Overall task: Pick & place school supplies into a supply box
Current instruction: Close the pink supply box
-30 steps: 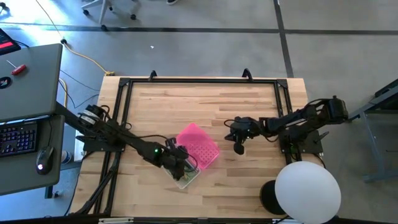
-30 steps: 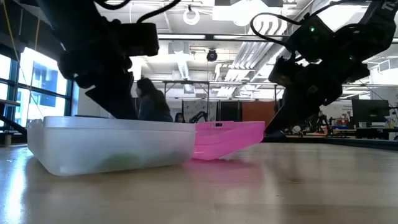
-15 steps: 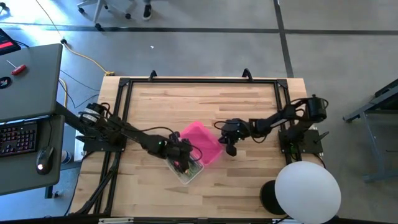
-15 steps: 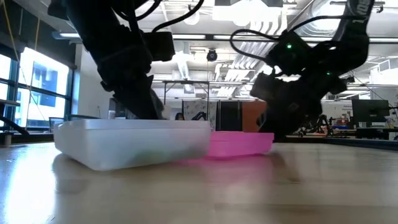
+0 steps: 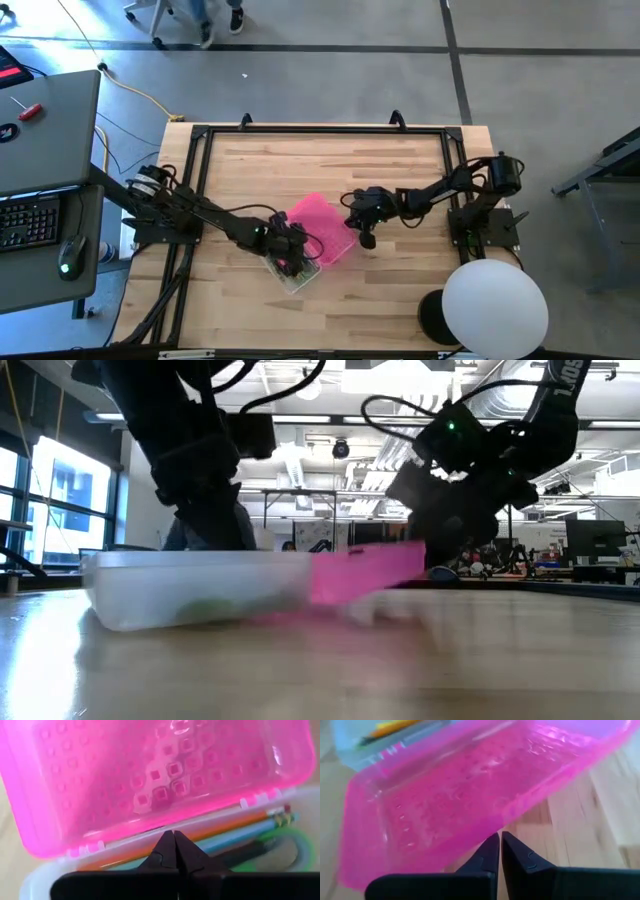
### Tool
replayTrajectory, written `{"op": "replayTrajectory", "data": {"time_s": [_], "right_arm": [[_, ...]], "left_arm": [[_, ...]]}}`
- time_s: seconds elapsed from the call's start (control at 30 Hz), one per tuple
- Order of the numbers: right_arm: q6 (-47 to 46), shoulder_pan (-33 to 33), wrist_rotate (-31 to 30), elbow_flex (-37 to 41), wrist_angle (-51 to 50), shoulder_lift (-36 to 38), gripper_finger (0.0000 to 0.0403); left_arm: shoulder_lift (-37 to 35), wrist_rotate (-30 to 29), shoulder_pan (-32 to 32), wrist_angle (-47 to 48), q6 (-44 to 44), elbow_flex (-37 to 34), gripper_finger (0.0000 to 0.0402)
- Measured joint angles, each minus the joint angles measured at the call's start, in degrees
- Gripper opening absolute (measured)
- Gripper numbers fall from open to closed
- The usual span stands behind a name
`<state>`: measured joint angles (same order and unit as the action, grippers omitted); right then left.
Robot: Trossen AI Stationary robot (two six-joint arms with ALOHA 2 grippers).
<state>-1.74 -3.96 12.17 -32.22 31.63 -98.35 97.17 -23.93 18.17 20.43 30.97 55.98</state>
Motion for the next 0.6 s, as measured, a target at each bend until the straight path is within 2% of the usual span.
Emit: {"op": "replayTrajectory", "data": {"time_s": [0.33, 0.43, 0.6], "right_arm": [[1.9, 0.1, 0.2, -0.4, 0.5, 5.4, 0.0], [2.2, 0.1, 0.1, -0.4, 0.6, 6.2, 0.0], [2.2, 0.4, 0.9, -0.4, 2.7, 6.1, 0.0]], "left_arm": [[-2.2, -2.6, -0.1, -0.7, -0.8, 0.7, 0.0014], [-2.2, -2.8, -0.1, -0.6, -0.8, 0.7, 0.0021], [-4.0, -4.8, 0.5, 0.8, -0.9, 0.8, 0.0009]]}}
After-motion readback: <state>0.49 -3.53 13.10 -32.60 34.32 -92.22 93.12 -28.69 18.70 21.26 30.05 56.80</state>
